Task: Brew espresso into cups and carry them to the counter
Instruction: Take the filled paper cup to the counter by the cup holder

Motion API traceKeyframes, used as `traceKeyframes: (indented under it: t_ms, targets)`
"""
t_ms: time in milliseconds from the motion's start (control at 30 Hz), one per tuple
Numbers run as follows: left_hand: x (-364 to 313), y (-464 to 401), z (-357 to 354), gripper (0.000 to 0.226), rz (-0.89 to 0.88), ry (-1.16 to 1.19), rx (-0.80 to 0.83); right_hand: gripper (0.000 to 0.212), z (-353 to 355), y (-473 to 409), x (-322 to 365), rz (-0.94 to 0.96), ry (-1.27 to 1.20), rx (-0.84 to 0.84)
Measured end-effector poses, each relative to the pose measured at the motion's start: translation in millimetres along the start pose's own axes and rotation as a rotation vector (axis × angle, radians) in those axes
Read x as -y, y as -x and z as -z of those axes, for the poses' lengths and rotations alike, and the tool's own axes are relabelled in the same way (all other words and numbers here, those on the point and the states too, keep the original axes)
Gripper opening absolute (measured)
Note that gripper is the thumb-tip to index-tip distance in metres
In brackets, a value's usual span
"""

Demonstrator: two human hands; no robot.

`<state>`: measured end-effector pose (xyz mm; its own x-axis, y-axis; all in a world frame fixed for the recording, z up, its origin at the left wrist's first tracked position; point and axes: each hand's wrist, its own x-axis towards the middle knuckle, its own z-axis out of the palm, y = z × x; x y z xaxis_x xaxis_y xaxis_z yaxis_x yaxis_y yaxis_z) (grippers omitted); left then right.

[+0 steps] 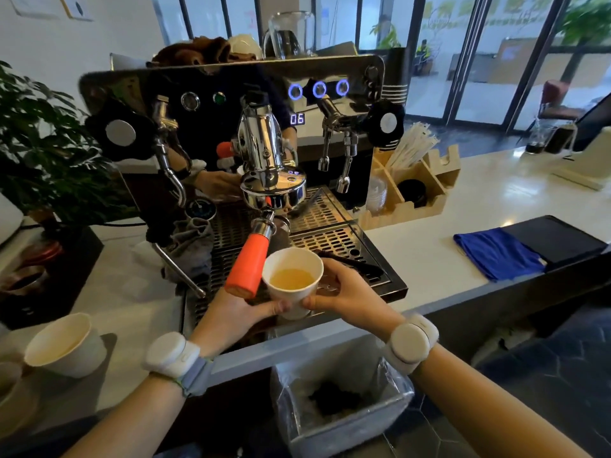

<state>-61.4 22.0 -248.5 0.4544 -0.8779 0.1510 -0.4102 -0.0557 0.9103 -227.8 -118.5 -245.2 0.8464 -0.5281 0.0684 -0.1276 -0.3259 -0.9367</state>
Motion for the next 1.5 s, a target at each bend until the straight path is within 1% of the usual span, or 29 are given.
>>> traceKeyframes:
  t_ms: [100,167,233,400,567,667,767,800,867,900,967,1100,1200,1400,1500]
  targets:
    - [-9,3,-18,0.053,-0.055,-0.038,0.027,0.066,12,18,-4,0.002,0.015,-0.052]
    - [-17,3,-27,0.056,-0.07,-0.048,0.021,0.065,20,27,-6,-0.005,0.007,-0.067]
    - [-26,-1,-46,0.059,-0.088,-0.045,0.049,0.063,37,41,-10,-0.014,-0.015,-0.085]
    - [-49,-13,-87,0.066,-0.125,-0.051,0.114,0.06,79,66,-19,0.028,0.005,-0.148]
    - [-78,-39,-165,0.055,-0.158,-0.038,0.165,0.059,150,91,-47,-0.023,-0.003,-0.2]
    - [-91,-56,-205,0.06,-0.137,0.029,0.187,0.066,194,99,-61,-0.052,0.029,-0.216]
    - [-101,-79,-264,0.066,-0.14,0.09,0.189,0.068,251,113,-82,-0.054,0.06,-0.235]
    - [-102,-79,-270,0.064,-0.146,0.095,0.193,0.068,257,113,-84,-0.062,0.063,-0.247]
    - [-107,-93,-306,0.059,-0.145,0.123,0.191,0.068,289,122,-96,-0.074,0.055,-0.256]
    - [-107,-96,-310,0.057,-0.145,0.121,0.191,0.067,293,121,-96,-0.078,0.031,-0.259]
    - [-116,-109,-340,0.056,-0.153,0.129,0.215,0.067,322,128,-109,-0.081,-0.002,-0.294]
    - [-130,-140,-384,0.062,-0.162,0.137,0.255,0.067,367,131,-129,-0.078,-0.04,-0.363]
    - [-135,-165,-409,0.066,-0.149,0.146,0.284,0.067,394,128,-143,-0.089,-0.07,-0.379]
    - [-140,-227,-463,0.058,-0.181,0.129,0.305,0.068,457,108,-175,-0.111,-0.061,-0.405]
    - [-135,-269,-488,0.062,-0.155,0.155,0.325,0.07,492,84,-194,-0.122,-0.096,-0.403]
